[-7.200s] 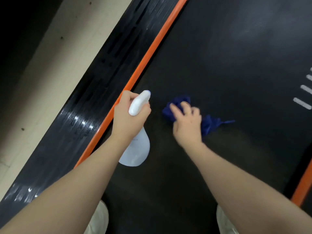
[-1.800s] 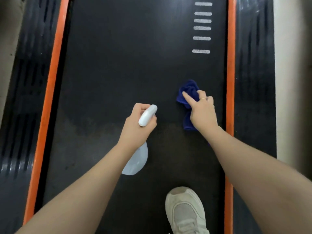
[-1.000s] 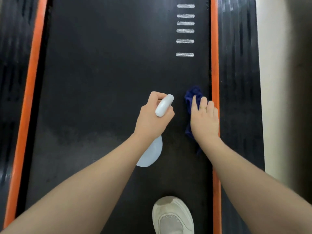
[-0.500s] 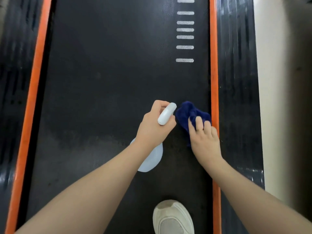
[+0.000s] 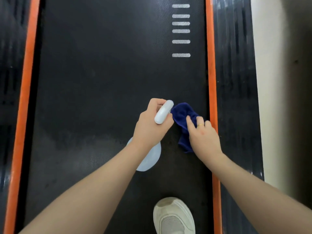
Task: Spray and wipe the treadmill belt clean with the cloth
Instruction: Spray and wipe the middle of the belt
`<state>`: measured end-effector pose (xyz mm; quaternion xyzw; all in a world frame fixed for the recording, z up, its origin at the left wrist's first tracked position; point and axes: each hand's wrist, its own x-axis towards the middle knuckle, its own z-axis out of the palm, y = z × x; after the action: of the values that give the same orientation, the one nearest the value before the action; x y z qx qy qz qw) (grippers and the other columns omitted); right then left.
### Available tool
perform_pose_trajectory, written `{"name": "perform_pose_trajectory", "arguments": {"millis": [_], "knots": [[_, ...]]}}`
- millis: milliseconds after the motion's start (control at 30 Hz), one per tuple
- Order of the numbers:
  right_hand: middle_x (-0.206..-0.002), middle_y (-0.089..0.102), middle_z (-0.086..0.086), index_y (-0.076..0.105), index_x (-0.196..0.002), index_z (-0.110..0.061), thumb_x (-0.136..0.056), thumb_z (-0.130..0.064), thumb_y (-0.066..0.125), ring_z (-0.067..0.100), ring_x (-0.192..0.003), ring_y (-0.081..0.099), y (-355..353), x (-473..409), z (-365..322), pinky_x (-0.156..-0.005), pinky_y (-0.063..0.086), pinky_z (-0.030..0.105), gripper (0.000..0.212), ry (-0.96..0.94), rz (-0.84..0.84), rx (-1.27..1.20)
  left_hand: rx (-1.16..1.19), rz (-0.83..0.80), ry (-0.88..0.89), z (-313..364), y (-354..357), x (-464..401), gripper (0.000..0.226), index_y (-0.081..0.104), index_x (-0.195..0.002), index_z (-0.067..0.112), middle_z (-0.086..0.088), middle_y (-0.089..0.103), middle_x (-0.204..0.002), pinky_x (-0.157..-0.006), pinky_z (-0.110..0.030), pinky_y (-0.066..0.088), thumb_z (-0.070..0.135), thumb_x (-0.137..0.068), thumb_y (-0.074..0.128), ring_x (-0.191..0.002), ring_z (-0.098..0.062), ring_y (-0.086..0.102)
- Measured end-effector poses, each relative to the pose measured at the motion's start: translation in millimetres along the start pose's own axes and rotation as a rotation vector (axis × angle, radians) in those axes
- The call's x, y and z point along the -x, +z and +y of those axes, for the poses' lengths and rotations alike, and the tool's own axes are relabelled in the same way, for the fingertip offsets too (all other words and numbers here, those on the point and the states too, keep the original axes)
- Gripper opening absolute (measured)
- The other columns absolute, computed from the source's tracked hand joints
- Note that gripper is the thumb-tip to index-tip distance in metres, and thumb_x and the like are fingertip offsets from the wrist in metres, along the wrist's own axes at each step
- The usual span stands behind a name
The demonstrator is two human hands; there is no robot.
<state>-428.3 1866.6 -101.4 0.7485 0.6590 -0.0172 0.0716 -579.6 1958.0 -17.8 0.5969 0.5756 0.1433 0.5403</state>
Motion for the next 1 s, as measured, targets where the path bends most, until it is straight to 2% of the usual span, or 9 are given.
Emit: {"name": "perform_pose_trajectory", "arguments": {"millis": [167,233,333,467,633,733,833,900,1000], "knots": [[-0.114,0.056,0.020,0.047,-0.136,-0.009,-0.084,-0.009,0.058,0.030,-0.077,0.054,-3,-40,-14,-0.060,0.043,0.033,0.054,0.185,-0.044,0.030,-0.039,0.005,-0.028,-5,-6,3,0.023,0.047,-0.109,0.023,0.008,0.061,-0.090,-0.070,-0.035,0.052,0.018,-0.089,0.057,-0.081,-0.013,0.061],[-0.105,0.060,0.021,0.058,-0.125,-0.007,-0.070,-0.005,0.073,0.032,-0.068,0.054,-6,-38,-30,-0.053,0.043,0.031,0.057,0.289,-0.048,-0.067,-0.066,0.007,-0.076,-9,-13,9,0.023,0.046,-0.110,0.022,0.006,0.062,-0.091,-0.077,-0.042,0.052,0.017,-0.089,0.056,-0.085,-0.017,0.062],[-0.093,0.062,0.022,0.067,-0.112,-0.005,-0.051,-0.004,0.084,0.034,-0.058,0.055,-7,-12,-48,-0.044,0.044,0.030,0.063,0.178,-0.049,-0.142,-0.062,0.013,-0.103,-14,-24,13,0.023,0.046,-0.109,0.023,0.005,0.062,-0.094,-0.078,-0.041,0.052,0.016,-0.089,0.055,-0.088,-0.018,0.062],[-0.095,0.062,0.022,0.065,-0.114,-0.004,-0.062,0.000,0.074,0.032,-0.060,0.054,-2,-14,-40,-0.048,0.045,0.033,0.053,0.075,0.004,-0.014,-0.014,0.026,-0.097,-21,-32,12,0.022,0.047,-0.106,0.025,0.010,0.060,-0.094,-0.074,-0.033,0.052,0.016,-0.088,0.057,-0.086,-0.012,0.061],[-0.136,0.037,0.022,0.026,-0.147,-0.012,-0.091,-0.007,0.043,0.036,-0.098,0.048,-14,-53,-41,-0.075,0.040,0.038,0.058,0.393,-0.132,-0.078,-0.020,0.071,-0.067,-28,-41,10,0.025,0.040,-0.105,0.026,0.016,0.050,-0.086,-0.071,-0.024,0.050,0.016,-0.091,0.058,-0.075,-0.003,0.052],[-0.103,0.058,0.024,0.058,-0.124,-0.006,-0.062,-0.007,0.075,0.035,-0.068,0.053,-16,-24,-70,-0.054,0.044,0.035,0.064,0.139,-0.044,-0.142,-0.006,0.075,-0.085,-31,-50,10,0.023,0.041,-0.103,0.023,0.014,0.051,-0.085,-0.069,-0.028,0.049,0.014,-0.089,0.058,-0.074,-0.005,0.052],[-0.095,0.063,0.020,0.066,-0.117,-0.012,-0.051,-0.011,0.084,0.031,-0.057,0.051,-5,-18,-72,-0.047,0.041,0.031,0.068,-0.208,-0.013,-0.087,-0.007,0.073,-0.110,-37,-59,11,0.021,0.044,-0.103,0.018,0.011,0.053,-0.085,-0.065,-0.027,0.046,0.013,-0.088,0.057,-0.073,-0.007,0.052],[-0.107,0.059,0.021,0.058,-0.127,-0.020,-0.060,-0.023,0.083,0.034,-0.068,0.053,-14,-35,-65,-0.054,0.044,0.034,0.072,-0.250,-0.085,-0.072,-0.002,0.088,-0.113,-43,-66,13,0.021,0.044,-0.104,0.017,0.010,0.053,-0.085,-0.064,-0.025,0.044,0.013,-0.088,0.057,-0.073,-0.006,0.051],[-0.138,0.035,0.019,0.025,-0.147,-0.025,-0.089,-0.025,0.055,0.035,-0.099,0.048,-24,-58,-64,-0.079,0.042,0.039,0.066,0.116,-0.246,-0.069,-0.011,0.097,-0.120,-54,-75,18,0.023,0.044,-0.106,0.017,0.010,0.053,-0.088,-0.063,-0.021,0.045,0.014,-0.089,0.058,-0.074,-0.006,0.052]]}}
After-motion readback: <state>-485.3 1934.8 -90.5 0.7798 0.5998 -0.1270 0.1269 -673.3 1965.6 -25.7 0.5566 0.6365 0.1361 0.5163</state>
